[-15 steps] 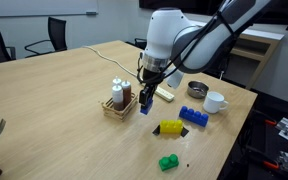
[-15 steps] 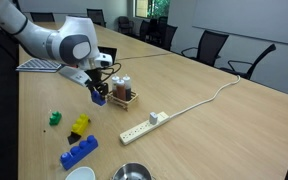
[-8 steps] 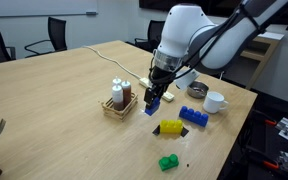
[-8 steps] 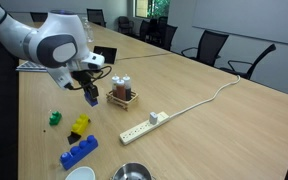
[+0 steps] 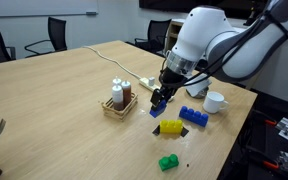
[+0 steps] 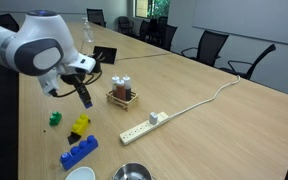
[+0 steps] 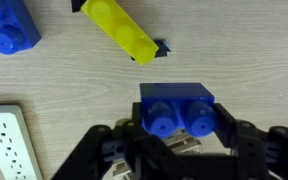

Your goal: Put the small blue block on the yellow block

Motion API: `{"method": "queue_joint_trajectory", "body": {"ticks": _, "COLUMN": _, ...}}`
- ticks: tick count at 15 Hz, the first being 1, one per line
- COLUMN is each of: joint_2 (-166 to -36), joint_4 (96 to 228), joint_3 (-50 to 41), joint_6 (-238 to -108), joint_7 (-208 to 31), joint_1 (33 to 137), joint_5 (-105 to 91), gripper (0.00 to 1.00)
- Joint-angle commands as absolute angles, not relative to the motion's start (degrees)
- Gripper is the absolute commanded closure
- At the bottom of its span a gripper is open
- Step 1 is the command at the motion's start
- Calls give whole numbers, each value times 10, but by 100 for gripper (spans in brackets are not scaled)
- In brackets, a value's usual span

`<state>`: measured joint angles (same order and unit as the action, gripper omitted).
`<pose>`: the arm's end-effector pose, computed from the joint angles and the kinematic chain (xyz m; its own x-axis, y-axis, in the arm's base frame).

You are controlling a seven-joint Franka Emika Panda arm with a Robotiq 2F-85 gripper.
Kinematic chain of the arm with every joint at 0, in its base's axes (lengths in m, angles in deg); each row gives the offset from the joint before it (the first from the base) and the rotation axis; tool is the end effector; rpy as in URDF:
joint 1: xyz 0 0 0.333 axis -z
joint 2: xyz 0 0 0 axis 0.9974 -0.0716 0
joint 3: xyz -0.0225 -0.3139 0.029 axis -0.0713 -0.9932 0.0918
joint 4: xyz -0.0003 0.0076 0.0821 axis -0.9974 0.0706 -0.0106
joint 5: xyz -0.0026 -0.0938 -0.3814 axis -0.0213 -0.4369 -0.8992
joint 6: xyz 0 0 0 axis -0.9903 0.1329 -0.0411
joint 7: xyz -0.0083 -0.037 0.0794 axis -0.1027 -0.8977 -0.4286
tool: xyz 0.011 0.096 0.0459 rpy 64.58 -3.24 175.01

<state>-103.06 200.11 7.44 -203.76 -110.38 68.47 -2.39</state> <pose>0.5060 0.2393 0.2428 0.9725 -0.0767 0.2199 -0.0379 -0.9838 -0.1753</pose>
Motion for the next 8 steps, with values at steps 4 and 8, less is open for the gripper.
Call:
{"method": "queue_joint_trajectory", "body": {"ticks": 4, "joint_2": -1029, "joint_4": 2002, "joint_3": 67, "joint_6": -2037, "joint_7": -1095, "joint_1": 677, "joint_5": -14, "gripper": 31}}
{"method": "queue_joint_trajectory", "body": {"ticks": 8, "joint_2": -1017, "joint_4": 2007, "joint_3": 28, "joint_6": -2025, "joint_7": -1148, "joint_1": 647, "joint_5": -43, "gripper": 56}}
